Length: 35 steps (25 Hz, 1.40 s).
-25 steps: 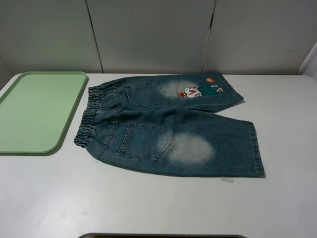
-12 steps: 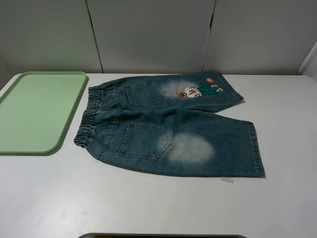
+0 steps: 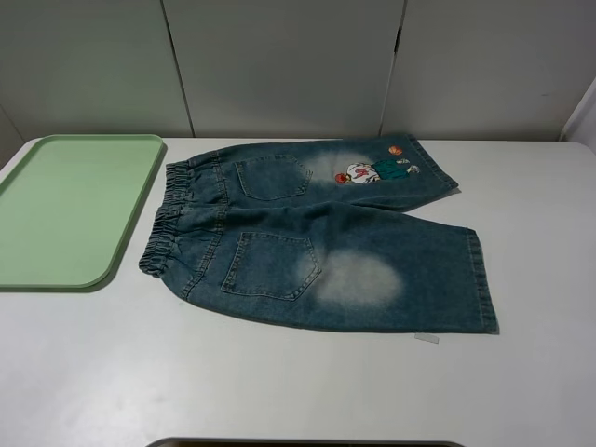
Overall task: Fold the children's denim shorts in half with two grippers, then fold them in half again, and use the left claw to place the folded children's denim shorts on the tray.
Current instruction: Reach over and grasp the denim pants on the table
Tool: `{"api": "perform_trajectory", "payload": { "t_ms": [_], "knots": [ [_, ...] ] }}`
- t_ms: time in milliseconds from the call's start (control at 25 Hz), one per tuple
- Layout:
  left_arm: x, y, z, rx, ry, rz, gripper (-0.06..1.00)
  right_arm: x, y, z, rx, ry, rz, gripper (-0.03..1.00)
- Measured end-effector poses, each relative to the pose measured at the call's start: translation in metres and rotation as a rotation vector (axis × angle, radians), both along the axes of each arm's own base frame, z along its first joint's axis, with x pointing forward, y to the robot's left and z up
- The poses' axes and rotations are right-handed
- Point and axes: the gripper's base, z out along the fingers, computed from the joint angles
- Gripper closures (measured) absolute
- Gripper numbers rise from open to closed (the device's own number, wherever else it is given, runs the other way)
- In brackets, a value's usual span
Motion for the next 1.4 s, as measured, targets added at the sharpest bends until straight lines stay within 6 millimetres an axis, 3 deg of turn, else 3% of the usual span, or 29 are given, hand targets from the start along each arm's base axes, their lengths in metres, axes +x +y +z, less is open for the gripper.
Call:
{"api": "perform_trajectory", "payload": {
  "t_ms": [440,560,680,840,920,1080,1200,1280,1400],
  "knots": [
    [-0.001,0.000,0.004,0.000,-0.013,0.000,-0.05,0.001,0.001,0.002,0.011,0.009,0.006,0.27],
    [0.001,0.000,0.022,0.008,-0.003,-0.006,-0.04,0.009,0.003,0.006,0.031,0.051,0.018,0.27],
    [0.021,-0.001,0.057,0.059,0.060,-0.036,-0.04,0.017,0.004,0.009,0.042,0.093,0.025,0.27],
    [0.034,-0.001,0.072,0.096,0.092,-0.059,-0.04,0.068,0.012,0.036,0.052,0.209,0.130,0.27],
    [0.062,-0.004,0.088,0.128,0.163,-0.130,-0.04,0.097,0.015,0.046,0.033,0.251,0.190,0.27],
    [0.094,-0.020,0.087,0.204,0.262,-0.327,-0.04,0.132,0.027,0.053,-0.021,0.317,0.314,0.27],
    [0.102,-0.029,0.084,0.233,0.291,-0.405,-0.04,0.145,0.037,0.055,-0.066,0.344,0.395,0.27],
    [0.119,-0.060,0.071,0.310,0.379,-0.621,-0.04,0.162,0.057,0.049,-0.133,0.395,0.521,0.27],
    [0.124,-0.075,0.063,0.355,0.428,-0.708,-0.04,0.169,0.073,0.041,-0.188,0.437,0.624,0.27]
  ]
}}
